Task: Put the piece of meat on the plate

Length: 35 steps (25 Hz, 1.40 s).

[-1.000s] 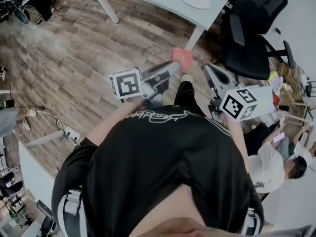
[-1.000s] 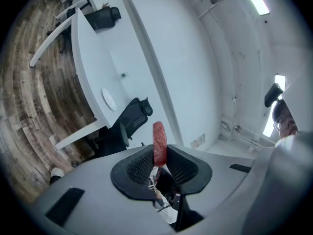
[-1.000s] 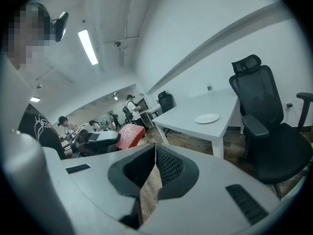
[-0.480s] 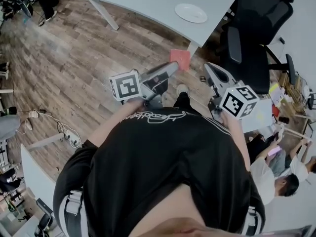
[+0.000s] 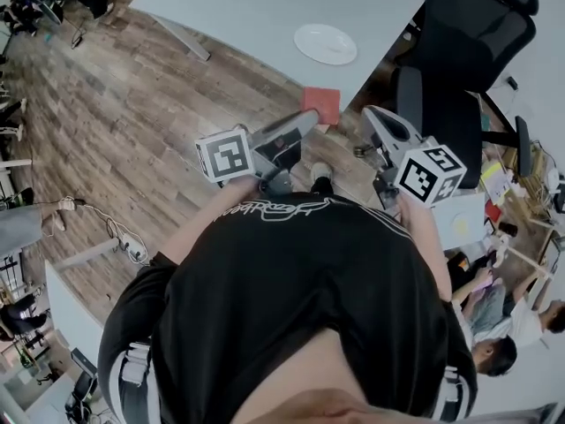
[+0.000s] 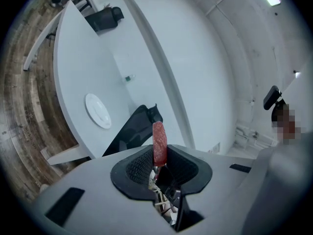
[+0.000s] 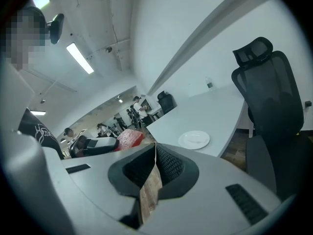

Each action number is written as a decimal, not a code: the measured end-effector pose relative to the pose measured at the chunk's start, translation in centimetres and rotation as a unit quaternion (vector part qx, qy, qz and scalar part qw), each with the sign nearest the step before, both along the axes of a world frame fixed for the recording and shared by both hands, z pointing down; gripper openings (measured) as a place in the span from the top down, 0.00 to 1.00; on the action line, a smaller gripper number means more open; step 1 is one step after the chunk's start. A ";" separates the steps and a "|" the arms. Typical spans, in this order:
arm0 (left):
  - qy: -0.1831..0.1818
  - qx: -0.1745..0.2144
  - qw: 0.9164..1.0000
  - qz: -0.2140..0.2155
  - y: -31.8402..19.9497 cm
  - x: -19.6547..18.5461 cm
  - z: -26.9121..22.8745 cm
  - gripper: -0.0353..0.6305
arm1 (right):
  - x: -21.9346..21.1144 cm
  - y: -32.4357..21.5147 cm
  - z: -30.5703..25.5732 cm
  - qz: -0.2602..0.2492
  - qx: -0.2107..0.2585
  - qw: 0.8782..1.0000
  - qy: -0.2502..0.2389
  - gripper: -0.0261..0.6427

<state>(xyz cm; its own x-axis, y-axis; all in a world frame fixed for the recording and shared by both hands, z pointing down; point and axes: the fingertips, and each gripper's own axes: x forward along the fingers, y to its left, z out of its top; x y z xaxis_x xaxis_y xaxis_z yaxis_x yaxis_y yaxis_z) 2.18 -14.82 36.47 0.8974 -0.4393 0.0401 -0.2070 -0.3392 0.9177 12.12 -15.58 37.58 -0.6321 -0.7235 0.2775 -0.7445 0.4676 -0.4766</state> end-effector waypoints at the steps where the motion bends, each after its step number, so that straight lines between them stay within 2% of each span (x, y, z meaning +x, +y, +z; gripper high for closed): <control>1: -0.001 -0.001 1.000 -0.003 -0.5 0.3 0.1 0.82 | 0.3 -0.7 0.0 -0.002 0.000 1.000 -0.002 0.94; 15: -0.008 -0.014 0.999 -0.037 -8.5 4.2 0.8 0.82 | 3.6 -9.1 0.8 -0.043 -0.005 0.999 -0.009 0.94; 18: -0.008 -0.005 0.999 -0.036 -9.6 4.8 0.9 0.82 | 4.0 -10.5 0.9 -0.048 -0.003 0.999 -0.008 0.94; 23: -0.004 -0.029 0.999 -0.038 -10.3 5.1 1.9 0.82 | 4.1 -11.5 1.8 -0.049 -0.009 0.999 -0.008 0.94; 31: -0.006 -0.046 0.998 -0.032 -12.9 5.2 3.1 0.82 | 3.9 -13.8 3.1 -0.048 -0.029 0.998 -0.006 0.94; 35: -0.034 -0.020 0.999 -0.016 -15.2 5.1 4.2 0.82 | 3.8 -15.2 3.8 -0.043 -0.039 0.998 -0.003 0.94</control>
<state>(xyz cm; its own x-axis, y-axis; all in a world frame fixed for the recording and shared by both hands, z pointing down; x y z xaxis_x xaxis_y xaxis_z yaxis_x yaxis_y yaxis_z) 7.24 -30.01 40.70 0.8774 -0.4651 0.1177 -0.2792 -0.2955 0.9136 15.89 -30.82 41.43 -0.6925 -0.6430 0.3270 -0.7004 0.4909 -0.5181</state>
